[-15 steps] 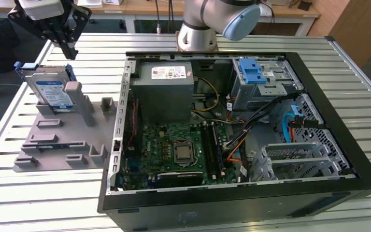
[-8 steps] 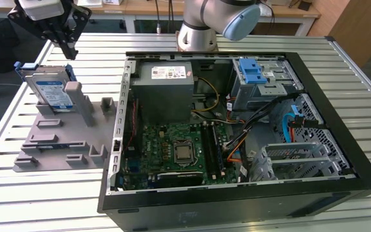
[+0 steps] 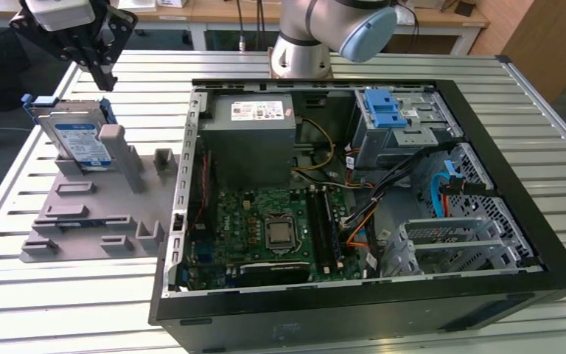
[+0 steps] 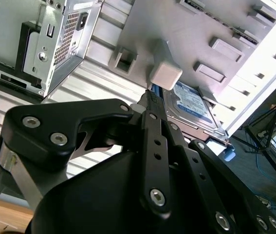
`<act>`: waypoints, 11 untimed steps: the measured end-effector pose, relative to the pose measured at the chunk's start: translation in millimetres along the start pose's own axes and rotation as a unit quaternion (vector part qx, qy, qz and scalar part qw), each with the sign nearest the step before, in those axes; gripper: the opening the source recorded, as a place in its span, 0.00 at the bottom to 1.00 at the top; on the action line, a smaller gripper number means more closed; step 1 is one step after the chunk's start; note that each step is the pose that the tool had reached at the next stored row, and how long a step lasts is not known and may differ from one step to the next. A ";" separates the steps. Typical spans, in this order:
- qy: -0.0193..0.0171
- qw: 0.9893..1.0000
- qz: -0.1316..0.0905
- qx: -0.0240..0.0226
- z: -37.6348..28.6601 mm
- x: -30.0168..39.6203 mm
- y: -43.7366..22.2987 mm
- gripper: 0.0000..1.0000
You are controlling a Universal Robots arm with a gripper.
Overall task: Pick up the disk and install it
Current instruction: 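Reach for the disk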
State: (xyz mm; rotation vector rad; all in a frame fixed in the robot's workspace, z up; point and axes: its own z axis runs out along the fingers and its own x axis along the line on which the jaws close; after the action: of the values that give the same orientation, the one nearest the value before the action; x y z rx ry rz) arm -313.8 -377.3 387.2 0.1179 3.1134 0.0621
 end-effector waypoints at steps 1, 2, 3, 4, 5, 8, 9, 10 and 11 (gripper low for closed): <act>0.000 1.000 0.000 0.000 0.0 0.4 0.0 0.11; 0.000 1.000 0.000 0.000 0.1 0.8 0.1 0.11; 0.000 1.000 0.000 0.000 0.1 1.2 0.1 0.11; 0.000 1.000 0.000 0.000 0.1 1.7 0.1 0.11; 0.000 1.000 0.000 0.000 0.1 2.2 0.2 0.11; 0.000 1.000 0.000 0.000 0.3 3.7 0.2 0.11; 0.000 1.000 0.000 0.000 0.3 4.2 0.2 0.11; 0.000 1.000 0.000 0.000 0.4 4.7 0.2 0.11; 0.000 1.000 0.000 0.000 0.4 5.3 0.2 0.11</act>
State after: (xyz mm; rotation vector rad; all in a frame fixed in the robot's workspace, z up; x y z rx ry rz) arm -319.1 -376.7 386.7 0.1180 3.1134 0.0622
